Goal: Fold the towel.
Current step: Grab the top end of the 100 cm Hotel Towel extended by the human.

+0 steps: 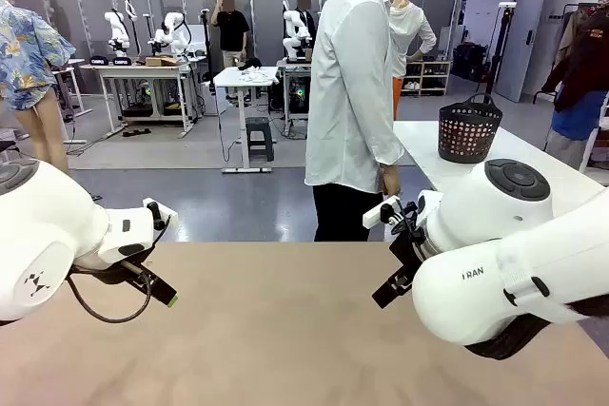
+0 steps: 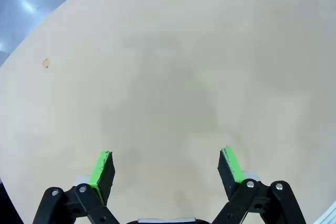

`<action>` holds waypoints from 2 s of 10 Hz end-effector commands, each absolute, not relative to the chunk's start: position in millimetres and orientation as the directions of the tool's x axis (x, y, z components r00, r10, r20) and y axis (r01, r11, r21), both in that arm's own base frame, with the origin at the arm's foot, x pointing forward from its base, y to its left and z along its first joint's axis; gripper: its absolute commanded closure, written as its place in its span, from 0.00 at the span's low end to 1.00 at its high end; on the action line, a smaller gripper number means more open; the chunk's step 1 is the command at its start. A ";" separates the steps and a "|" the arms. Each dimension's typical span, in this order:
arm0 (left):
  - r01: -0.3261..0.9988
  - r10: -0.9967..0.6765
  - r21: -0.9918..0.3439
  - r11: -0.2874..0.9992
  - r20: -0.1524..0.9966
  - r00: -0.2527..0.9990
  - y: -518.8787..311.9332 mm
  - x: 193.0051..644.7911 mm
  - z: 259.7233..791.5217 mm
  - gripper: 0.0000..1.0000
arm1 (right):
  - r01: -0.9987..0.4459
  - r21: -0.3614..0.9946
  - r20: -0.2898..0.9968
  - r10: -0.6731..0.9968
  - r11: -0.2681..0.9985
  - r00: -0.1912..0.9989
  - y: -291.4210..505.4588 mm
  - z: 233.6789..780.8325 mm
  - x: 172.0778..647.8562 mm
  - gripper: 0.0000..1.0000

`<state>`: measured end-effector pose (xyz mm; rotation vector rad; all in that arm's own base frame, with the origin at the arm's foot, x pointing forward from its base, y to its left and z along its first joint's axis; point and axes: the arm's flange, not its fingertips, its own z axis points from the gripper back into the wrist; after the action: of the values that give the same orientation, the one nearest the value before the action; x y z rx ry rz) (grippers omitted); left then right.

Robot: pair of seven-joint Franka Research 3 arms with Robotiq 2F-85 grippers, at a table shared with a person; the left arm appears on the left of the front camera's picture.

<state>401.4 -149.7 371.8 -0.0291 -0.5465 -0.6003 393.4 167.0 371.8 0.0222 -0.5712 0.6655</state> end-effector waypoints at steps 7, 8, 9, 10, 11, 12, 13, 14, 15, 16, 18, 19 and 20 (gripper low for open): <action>0.544 -0.529 0.129 0.829 0.497 0.688 -150.0 401.3 371.9 0.00 | -0.589 -0.159 0.508 0.577 0.792 0.639 167.0 371.8 393.4 0.00; 0.544 -0.529 0.129 0.829 0.497 0.688 -150.0 401.3 371.9 0.00 | -0.589 -0.159 0.508 0.577 0.792 0.639 167.0 371.8 393.4 0.00; 0.544 -0.529 0.129 0.829 0.497 0.688 -150.0 401.3 371.9 0.00 | -0.589 -0.159 0.508 0.577 0.792 0.639 167.0 371.8 393.4 0.00; 0.544 -0.529 0.129 0.829 0.497 0.688 -149.9 401.3 371.8 0.00 | -0.591 -0.160 0.507 0.579 0.791 0.638 167.2 371.8 393.4 0.00; 0.559 -0.532 0.120 0.820 0.517 0.670 -145.0 406.1 383.2 0.00 | -0.598 -0.141 0.529 0.571 0.789 0.628 161.5 386.4 393.6 0.00; 0.568 -0.503 0.052 0.821 0.537 0.677 -141.4 410.9 394.3 0.00 | -0.594 -0.146 0.535 0.569 0.791 0.625 157.5 400.0 395.3 0.00; 0.562 -0.486 0.026 0.827 0.538 0.689 -137.1 415.7 406.0 0.00 | -0.593 -0.140 0.542 0.562 0.793 0.625 154.6 413.3 397.7 0.00; 0.552 -0.447 -0.031 0.833 0.550 0.705 -127.8 418.3 419.7 0.00 | -0.584 -0.124 0.559 0.543 0.802 0.627 147.9 433.2 399.3 0.00; 0.543 -0.391 -0.111 0.832 0.576 0.717 -114.2 416.9 433.0 0.00 | -0.599 -0.046 0.581 0.509 0.800 0.635 136.5 452.7 399.8 0.00; 0.539 -0.320 -0.200 0.818 0.621 0.716 -96.1 412.4 450.5 0.00 | -0.634 0.078 0.604 0.469 0.769 0.644 121.5 472.2 398.6 0.00; 0.530 -0.158 -0.371 0.763 0.688 0.708 -50.4 393.0 483.8 0.00 | -0.675 0.288 0.608 0.415 0.679 0.677 76.8 497.9 392.3 0.00; 0.503 -0.083 -0.428 0.751 0.694 0.715 -29.4 380.8 493.7 0.00 | -0.682 0.399 0.623 0.365 0.613 0.692 49.5 503.3 389.0 0.00; 0.478 -0.001 -0.483 0.733 0.703 0.711 -8.5 364.7 501.9 0.00 | -0.690 0.488 0.632 0.329 0.534 0.702 21.7 504.0 383.8 0.00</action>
<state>387.0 -21.9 513.3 -0.6507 -0.7218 -0.3202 375.1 53.1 511.1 0.7110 -0.5713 0.6607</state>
